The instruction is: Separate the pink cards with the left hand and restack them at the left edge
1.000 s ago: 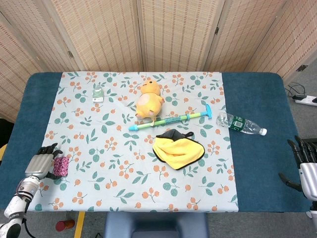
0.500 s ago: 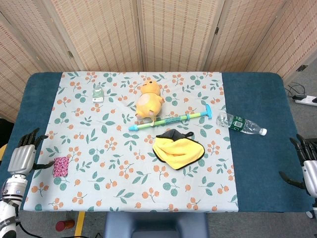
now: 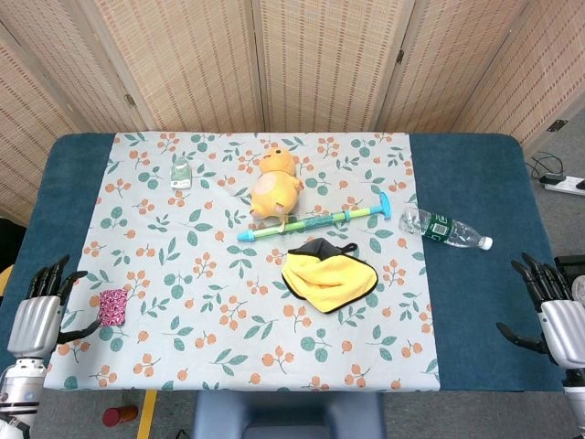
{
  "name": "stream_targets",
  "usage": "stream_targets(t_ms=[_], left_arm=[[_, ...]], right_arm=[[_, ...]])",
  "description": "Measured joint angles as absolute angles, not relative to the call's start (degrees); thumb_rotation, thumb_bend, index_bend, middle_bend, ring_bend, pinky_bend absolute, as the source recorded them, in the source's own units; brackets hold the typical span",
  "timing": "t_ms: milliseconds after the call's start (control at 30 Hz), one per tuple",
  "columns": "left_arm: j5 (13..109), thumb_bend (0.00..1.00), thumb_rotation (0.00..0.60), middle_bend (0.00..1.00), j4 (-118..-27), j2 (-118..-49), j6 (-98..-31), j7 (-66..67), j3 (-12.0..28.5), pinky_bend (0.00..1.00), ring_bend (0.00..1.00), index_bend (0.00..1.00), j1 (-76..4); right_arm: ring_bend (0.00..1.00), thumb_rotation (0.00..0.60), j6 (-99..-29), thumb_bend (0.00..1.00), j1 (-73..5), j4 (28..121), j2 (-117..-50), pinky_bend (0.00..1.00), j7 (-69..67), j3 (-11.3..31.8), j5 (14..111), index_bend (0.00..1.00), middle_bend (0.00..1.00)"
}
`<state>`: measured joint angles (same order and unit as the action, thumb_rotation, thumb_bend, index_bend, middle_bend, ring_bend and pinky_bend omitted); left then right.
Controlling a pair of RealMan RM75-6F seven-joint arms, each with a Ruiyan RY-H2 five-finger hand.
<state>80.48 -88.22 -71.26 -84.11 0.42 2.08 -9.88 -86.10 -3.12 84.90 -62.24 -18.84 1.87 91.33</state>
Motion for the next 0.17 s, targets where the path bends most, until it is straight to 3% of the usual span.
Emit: stream_targets(t_ms=[167], left_arm=[[83.9, 0.18, 0.600, 0.00, -90.0, -70.2, -88.4, 0.5, 1.0, 0.00, 0.00, 0.22, -7.4]], right_arm=[[0.00, 0.600, -86.5, 0.23, -3.3, 85.2, -61.5, 0.00, -21.1, 1.3, 92.8, 0.00, 0.00]])
